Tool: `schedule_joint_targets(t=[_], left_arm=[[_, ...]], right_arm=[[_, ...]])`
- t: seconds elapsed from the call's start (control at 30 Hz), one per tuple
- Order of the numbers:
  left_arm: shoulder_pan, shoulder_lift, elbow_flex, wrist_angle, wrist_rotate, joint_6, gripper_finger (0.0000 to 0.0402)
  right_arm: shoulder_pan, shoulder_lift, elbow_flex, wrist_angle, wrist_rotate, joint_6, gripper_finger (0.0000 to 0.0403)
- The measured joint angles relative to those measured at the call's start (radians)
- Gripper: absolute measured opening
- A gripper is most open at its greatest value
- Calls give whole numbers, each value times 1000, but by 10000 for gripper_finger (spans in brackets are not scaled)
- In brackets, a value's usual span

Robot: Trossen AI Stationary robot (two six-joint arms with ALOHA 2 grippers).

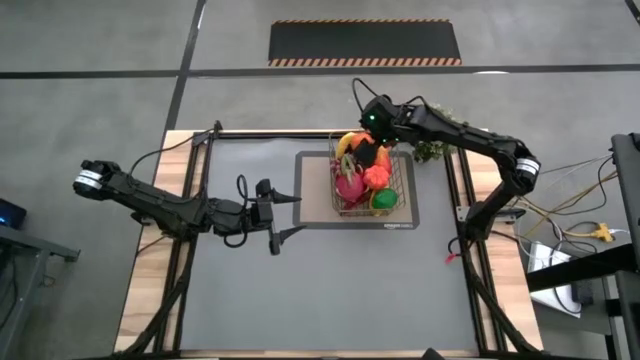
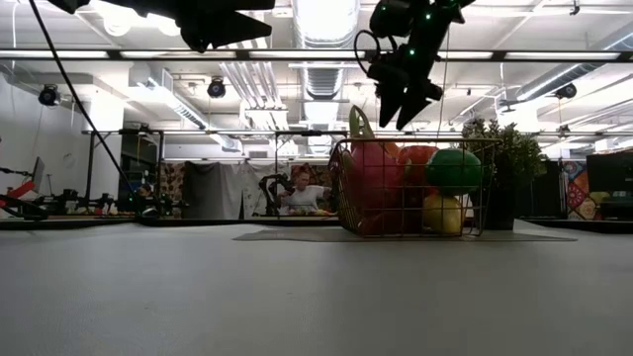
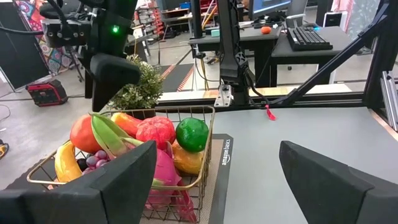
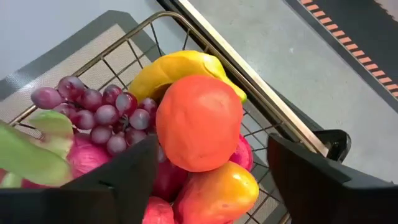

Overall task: Build produce basket
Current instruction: Put the orange into the wire basket, then return to Home Position

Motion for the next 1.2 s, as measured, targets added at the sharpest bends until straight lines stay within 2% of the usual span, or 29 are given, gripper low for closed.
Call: schedule_joint_targets(t=[0.3, 0.53, 0.67, 0.83, 0.97, 1.07, 1.2], left_arm=[[0, -1, 0, 3, 0, 0, 320], [0, -1, 0, 2, 0, 0, 320], [0, -3, 0, 1, 0, 0, 320], [0, -26, 0, -21, 0, 5, 320], [0, -119, 3, -172, 0, 9, 320], [-4, -222, -23, -261, 0, 3, 320], [-24, -359, -117, -263, 68, 8, 308]], right_arm=[[0, 70, -3, 40, 32, -7, 123], [0, 85, -4, 35, 35, -10, 44], [0, 57, -4, 34, 47, -10, 29], [7, 27, -4, 29, 48, -10, 34], [30, -16, -5, 26, 48, -11, 46], [99, -79, -52, 70, 47, -44, 49], [280, -204, -234, 325, 42, -116, 41]])
